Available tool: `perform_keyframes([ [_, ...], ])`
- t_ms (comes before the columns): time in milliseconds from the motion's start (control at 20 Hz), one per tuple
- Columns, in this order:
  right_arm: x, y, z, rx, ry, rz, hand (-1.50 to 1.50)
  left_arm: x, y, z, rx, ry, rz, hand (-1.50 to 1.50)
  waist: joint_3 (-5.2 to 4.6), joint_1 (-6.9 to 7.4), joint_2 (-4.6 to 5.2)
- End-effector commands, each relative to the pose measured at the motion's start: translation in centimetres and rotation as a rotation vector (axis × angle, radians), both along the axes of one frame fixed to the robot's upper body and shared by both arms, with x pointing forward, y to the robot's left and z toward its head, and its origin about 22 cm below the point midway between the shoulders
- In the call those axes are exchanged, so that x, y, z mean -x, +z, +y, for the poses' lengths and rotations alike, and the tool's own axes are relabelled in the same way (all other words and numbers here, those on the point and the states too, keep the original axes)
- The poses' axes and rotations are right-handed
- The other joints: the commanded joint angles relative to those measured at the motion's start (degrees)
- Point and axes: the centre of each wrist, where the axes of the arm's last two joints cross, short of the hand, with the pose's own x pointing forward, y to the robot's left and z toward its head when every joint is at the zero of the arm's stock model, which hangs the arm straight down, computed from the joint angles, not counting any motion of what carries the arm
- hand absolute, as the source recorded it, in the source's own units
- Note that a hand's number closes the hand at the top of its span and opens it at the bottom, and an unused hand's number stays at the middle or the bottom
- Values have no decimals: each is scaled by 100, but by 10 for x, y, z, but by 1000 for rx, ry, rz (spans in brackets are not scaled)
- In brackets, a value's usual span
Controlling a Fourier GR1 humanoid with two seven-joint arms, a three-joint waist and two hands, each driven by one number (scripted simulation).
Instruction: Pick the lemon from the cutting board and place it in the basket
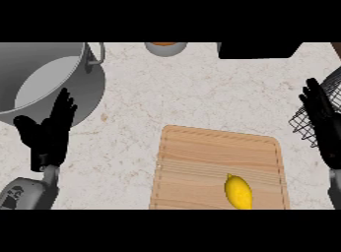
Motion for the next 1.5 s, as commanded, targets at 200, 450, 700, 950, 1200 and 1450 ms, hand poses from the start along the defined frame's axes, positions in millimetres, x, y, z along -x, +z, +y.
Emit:
perform_keyframes([
  [200,-2,29,116,-235,760,-120,150,32,-53,-3,15,-107,269,0,-84,488,-16],
  [450,53,12,184,-192,1305,-127,150,54,-73,13,-6,-152,422,0,-88,382,-121],
  [700,104,17,198,97,1234,-224,-150,76,-95,25,4,-97,456,0,-104,-39,-187],
  [950,70,66,161,640,984,-379,-150,84,-86,37,18,-78,452,0,-119,-97,-283],
  [1200,67,134,140,941,920,-419,-150,73,-86,32,15,-86,439,0,-117,-98,-181],
  [1450,67,195,120,1117,950,-368,-150,77,-80,50,10,-94,430,0,-119,-12,-164],
])
